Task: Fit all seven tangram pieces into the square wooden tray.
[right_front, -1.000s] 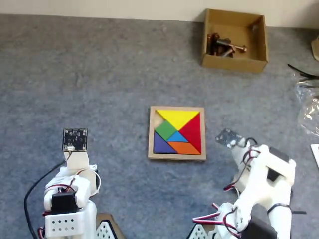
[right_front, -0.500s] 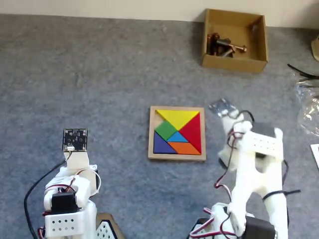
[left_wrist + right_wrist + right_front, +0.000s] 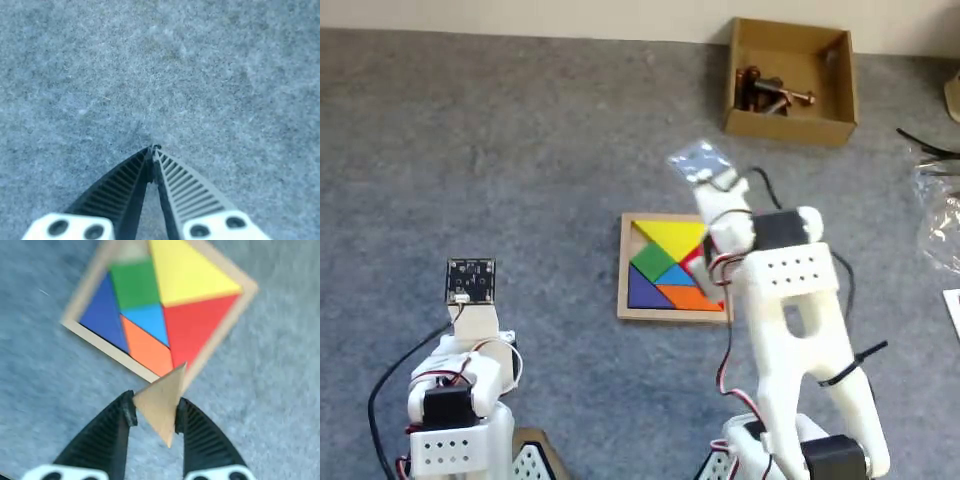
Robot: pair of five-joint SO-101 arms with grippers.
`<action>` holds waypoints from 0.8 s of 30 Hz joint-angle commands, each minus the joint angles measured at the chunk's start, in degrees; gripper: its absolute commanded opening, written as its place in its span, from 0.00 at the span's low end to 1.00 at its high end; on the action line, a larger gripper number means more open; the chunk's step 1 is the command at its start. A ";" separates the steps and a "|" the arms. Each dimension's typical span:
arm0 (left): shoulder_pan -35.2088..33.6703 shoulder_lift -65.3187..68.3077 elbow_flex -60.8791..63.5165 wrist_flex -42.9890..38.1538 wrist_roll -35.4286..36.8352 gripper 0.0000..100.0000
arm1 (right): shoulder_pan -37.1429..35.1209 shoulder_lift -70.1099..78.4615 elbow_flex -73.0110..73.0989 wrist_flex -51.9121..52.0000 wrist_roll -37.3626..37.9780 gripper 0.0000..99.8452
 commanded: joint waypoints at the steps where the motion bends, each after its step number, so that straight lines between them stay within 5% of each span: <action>1: -0.48 0.40 1.19 0.44 0.09 0.00 | -4.09 3.47 -9.71 3.21 -3.78 0.01; 24: -0.48 0.40 1.19 0.44 0.09 0.00 | -7.69 45.49 -57.36 16.13 -7.91 0.01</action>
